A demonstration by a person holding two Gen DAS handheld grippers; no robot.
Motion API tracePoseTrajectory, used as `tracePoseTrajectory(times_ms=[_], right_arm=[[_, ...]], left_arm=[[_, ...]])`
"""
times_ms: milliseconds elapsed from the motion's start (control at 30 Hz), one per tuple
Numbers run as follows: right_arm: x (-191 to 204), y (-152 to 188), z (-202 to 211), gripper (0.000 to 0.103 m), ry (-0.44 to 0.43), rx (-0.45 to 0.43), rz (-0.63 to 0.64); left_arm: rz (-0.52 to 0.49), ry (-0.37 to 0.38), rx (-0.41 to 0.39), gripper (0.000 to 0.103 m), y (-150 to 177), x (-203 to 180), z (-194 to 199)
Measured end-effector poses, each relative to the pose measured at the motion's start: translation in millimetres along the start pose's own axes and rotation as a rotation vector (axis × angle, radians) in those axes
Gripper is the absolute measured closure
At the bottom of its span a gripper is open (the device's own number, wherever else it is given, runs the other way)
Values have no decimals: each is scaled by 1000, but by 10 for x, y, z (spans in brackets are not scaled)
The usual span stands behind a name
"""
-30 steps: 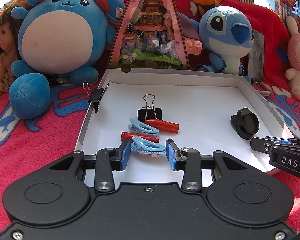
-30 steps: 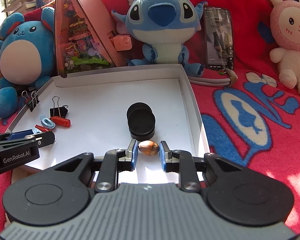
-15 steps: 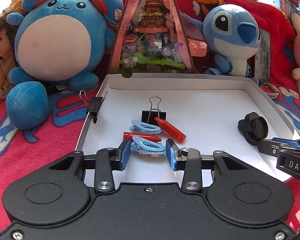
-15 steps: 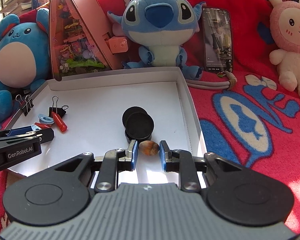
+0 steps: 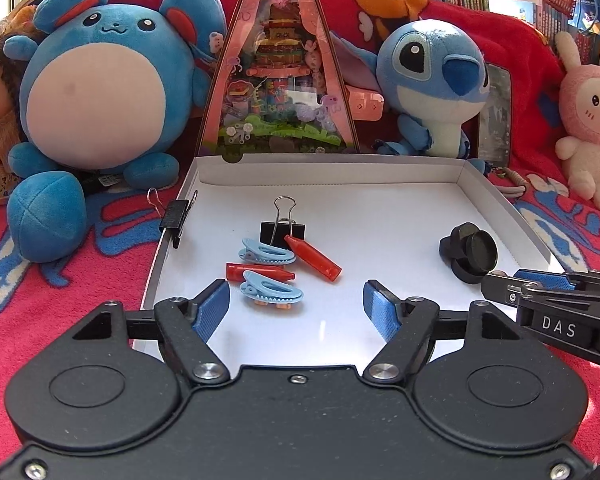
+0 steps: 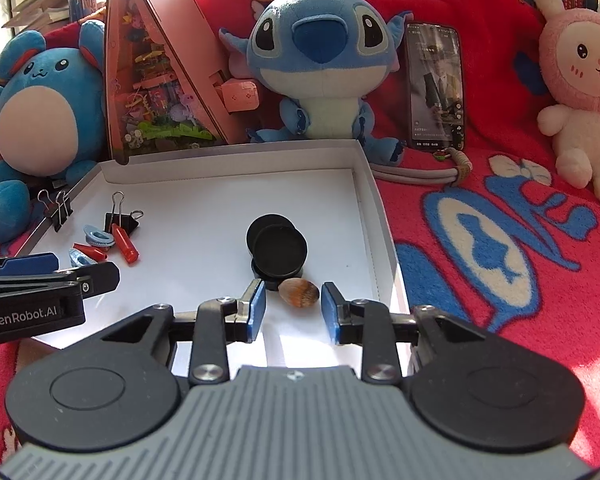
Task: Organize rigid objects
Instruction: 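Open the left tool to drop the clip while the right tool sets the walnut beside the black cup, then withdraw both tools from the box toward the objects on the blanket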
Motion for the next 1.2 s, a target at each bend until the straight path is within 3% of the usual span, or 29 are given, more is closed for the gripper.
tracePoseTrajectory(times_ms=[300,933,1200], right_arm=[[-78,27,214,36,-34,-35,-4],[-226,212,889,19,-68,-126,64],[-259,371,1079,17,-68,-144,101]], left_arm=[[-39,47,-42,24,17,-98,335],[-92,161,-77,22,323,-235,925],[-83,193,-58,22,521,-208,1068]])
Point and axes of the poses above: each gripper's, at about its wrist camera, not at the fingertips, and z roughly against the way its jaws point, x to its left, y to its underside, the point moved 2 cm from there along -z, roughly the way its jaws point, and after that the axes turned 2 degrees about -z, right-handed, at the moved point
